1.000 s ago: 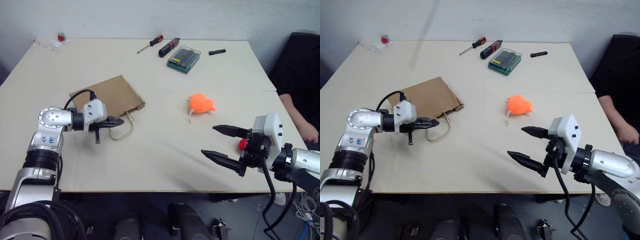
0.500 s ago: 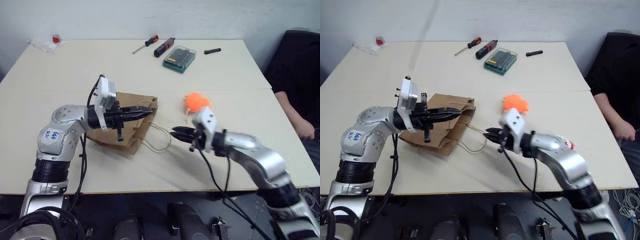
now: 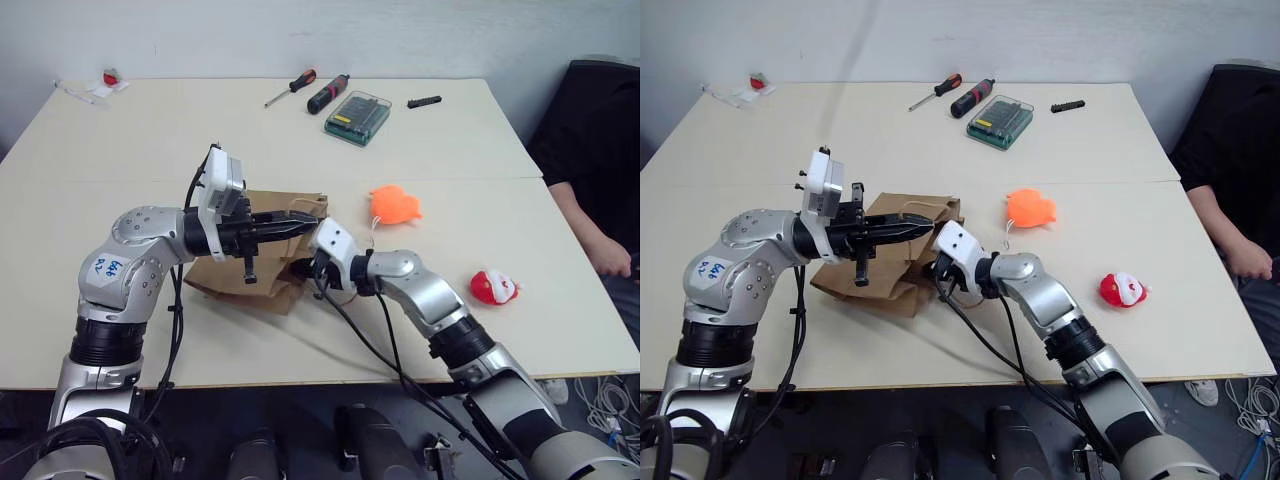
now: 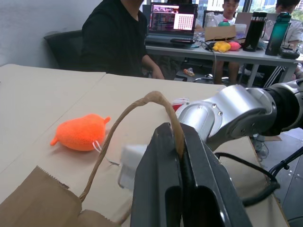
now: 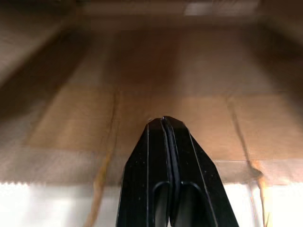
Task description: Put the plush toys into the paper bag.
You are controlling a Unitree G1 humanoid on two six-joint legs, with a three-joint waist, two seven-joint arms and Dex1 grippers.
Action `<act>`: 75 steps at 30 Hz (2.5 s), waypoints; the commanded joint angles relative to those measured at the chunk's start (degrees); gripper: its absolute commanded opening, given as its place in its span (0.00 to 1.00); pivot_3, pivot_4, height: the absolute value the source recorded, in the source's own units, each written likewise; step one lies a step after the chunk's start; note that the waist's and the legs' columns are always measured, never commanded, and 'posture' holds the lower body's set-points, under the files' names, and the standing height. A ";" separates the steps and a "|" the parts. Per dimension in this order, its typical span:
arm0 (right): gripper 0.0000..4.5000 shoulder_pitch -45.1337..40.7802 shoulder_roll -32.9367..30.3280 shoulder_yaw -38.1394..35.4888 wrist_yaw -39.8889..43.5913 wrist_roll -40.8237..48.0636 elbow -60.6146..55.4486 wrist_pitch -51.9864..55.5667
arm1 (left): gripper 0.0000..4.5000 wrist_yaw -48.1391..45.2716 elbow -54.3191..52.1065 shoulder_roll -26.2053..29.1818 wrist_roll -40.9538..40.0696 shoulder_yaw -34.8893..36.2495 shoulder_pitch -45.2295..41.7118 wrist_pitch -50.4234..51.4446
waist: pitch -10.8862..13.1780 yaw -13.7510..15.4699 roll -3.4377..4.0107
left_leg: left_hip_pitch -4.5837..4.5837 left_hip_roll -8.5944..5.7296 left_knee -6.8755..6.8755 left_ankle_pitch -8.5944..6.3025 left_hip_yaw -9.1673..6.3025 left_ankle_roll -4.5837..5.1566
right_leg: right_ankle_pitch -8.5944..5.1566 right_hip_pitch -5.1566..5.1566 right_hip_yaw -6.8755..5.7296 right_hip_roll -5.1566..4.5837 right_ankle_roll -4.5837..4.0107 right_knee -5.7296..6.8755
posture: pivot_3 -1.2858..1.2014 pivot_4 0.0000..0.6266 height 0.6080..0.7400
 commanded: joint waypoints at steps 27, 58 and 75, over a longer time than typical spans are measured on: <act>0.00 17.37 -11.05 -24.66 -0.22 12.40 -38.86 18.11 | 0.00 13.37 -1.91 2.78 -18.05 14.09 -1.40 19.68 | 0.01 0.35 0.08 | -0.01 -0.01 -0.04 -0.02 -0.16 -0.11 | -0.01 0.02 -0.07 -0.02 -0.02 0.00 | 0.52 0.24 1.00; 0.43 -14.88 -15.47 -4.84 -18.53 -30.15 34.65 -42.30 | 0.00 14.07 -4.26 2.64 -16.76 13.06 1.83 16.93 | 0.10 -1.60 0.18 | 0.08 0.06 -0.14 0.02 0.01 -0.15 | -0.05 -0.01 0.05 0.03 -0.06 -0.04 | 0.52 0.24 1.00; 0.00 6.57 -20.15 -5.98 12.64 -10.07 -19.87 -34.81 | 0.00 15.48 -2.11 1.32 -17.88 13.42 -0.65 17.29 | 0.14 -1.10 0.24 | 0.07 0.11 -0.05 -0.01 -0.10 -0.22 | -0.06 0.04 -0.02 0.05 -0.06 0.00 | 0.52 0.24 1.00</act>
